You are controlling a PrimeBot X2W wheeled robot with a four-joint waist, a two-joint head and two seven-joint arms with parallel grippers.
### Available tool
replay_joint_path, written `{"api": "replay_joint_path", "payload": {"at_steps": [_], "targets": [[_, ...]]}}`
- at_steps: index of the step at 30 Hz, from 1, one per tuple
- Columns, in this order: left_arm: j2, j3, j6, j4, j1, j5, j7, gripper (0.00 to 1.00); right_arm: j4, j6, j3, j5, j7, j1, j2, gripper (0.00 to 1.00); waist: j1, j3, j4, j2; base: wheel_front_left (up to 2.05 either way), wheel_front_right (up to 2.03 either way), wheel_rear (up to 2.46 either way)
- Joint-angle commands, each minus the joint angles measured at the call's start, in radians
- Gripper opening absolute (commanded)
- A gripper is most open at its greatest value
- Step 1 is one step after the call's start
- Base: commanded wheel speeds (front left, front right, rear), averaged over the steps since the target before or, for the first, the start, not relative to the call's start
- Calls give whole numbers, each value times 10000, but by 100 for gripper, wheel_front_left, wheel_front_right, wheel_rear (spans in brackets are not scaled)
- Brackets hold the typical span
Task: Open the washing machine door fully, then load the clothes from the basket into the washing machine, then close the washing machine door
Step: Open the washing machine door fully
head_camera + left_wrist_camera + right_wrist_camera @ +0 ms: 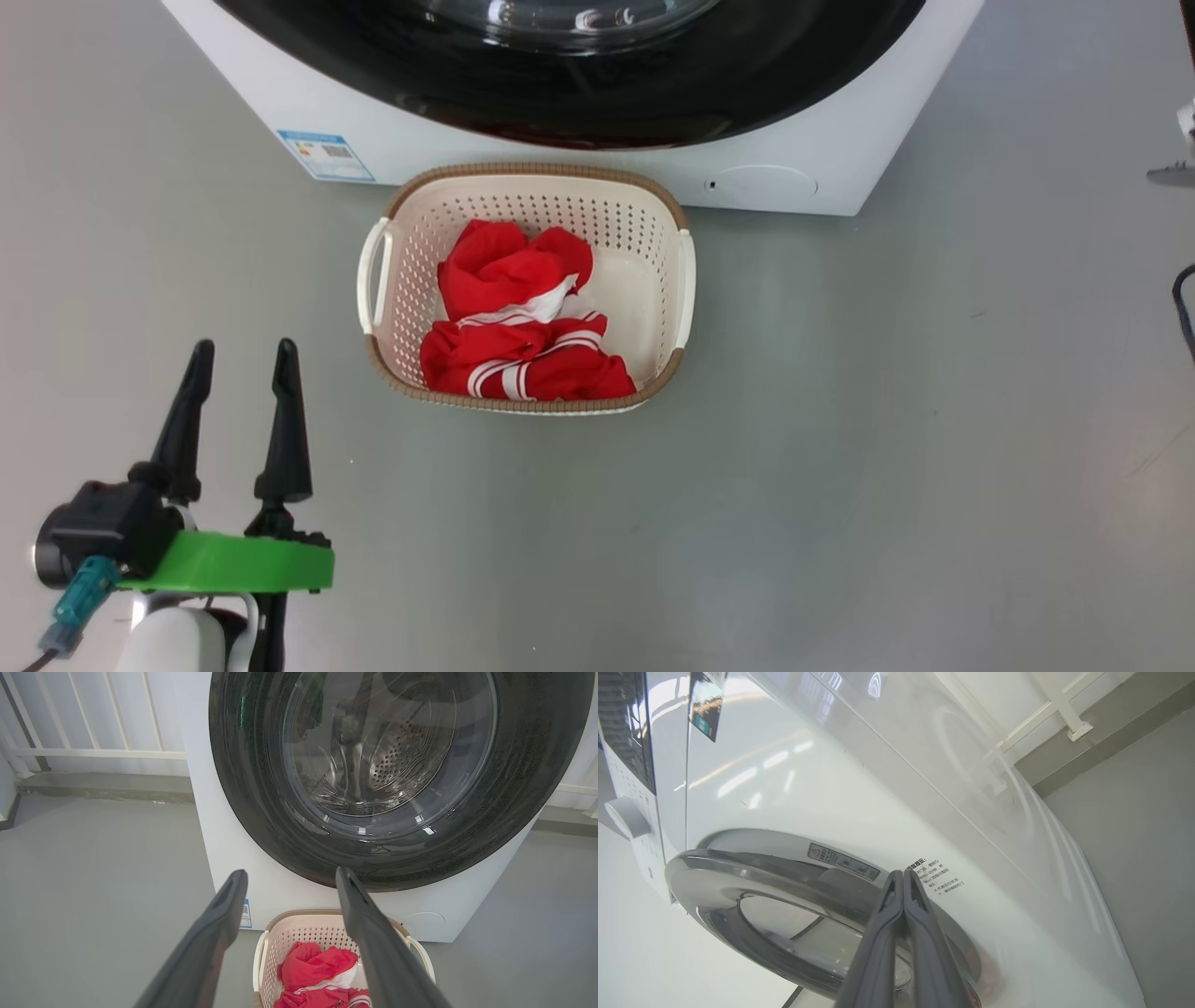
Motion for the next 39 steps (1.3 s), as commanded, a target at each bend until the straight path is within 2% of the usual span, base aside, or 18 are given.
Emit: {"api": "replay_joint_path", "payload": {"at_steps": [1, 3, 11, 19, 39], "targets": [[185, 308, -31, -290, -246, 34, -90, 100, -205, 16, 135, 105, 88, -134, -104, 0, 0, 116, 65, 0, 0, 0, 0], [194, 307, -31, -314, -307, 22, -90, 100, -7, 16, 184, 733, 690, -505, -105, 0, 0, 273, 116, 0, 0, 0, 0], [179, 201, -32, -322, -484, -14, -90, 100, 775, 16, 168, 1992, 2240, -1525, -9, 0, 0, 746, 357, 0, 0, 0, 0], [119, 173, -32, -238, -571, -95, -90, 100, 1429, 16, 95, 2682, 3512, -2444, -21, 0, 0, 1045, 598, 0, 0, 0, 0], [11, 52, -32, -181, -685, -227, -90, 100, 2276, 16, 454, 2336, 4085, -3885, 32, 0, 0, 1540, 916, 0, 0, 0, 0]]}}
